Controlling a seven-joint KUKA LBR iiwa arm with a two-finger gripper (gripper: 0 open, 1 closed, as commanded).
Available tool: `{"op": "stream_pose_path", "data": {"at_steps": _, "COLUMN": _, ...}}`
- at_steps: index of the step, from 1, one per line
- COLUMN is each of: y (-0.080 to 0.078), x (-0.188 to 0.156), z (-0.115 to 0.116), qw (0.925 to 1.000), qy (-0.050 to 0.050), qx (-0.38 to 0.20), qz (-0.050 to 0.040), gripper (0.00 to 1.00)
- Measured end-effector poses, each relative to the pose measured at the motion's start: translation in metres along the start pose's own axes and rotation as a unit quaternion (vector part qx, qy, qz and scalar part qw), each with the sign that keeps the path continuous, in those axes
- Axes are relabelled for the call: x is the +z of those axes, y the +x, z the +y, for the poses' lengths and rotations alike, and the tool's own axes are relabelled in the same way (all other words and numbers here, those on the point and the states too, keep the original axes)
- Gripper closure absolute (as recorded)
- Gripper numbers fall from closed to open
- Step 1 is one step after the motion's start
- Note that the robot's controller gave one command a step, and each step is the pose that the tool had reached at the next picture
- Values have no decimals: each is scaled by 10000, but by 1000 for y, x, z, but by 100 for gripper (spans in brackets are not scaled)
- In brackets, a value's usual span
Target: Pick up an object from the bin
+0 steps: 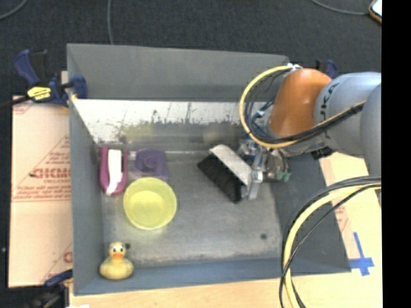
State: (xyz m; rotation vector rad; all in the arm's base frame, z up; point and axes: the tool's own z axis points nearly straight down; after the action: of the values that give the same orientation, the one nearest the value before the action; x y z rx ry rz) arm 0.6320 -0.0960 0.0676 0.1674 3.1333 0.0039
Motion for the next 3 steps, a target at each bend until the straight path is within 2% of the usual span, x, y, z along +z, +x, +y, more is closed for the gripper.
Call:
{"op": "stream_pose_path", "data": {"at_steps": 1, "y": -2, "x": -27, "z": 13, "qw": 9999, "qy": 10, "qx": 67, "qz": -120, "gripper": 0}}
{"op": "stream_pose_path", "data": {"at_steps": 2, "y": 1, "x": -3, "z": -7, "qw": 9999, "qy": -2, "qx": 153, "qz": -19, "gripper": 0}}
{"op": "stream_pose_path", "data": {"at_steps": 3, "y": -16, "x": -3, "z": 18, "qw": 9998, "qy": 19, "qx": 170, "qz": -71, "gripper": 0}}
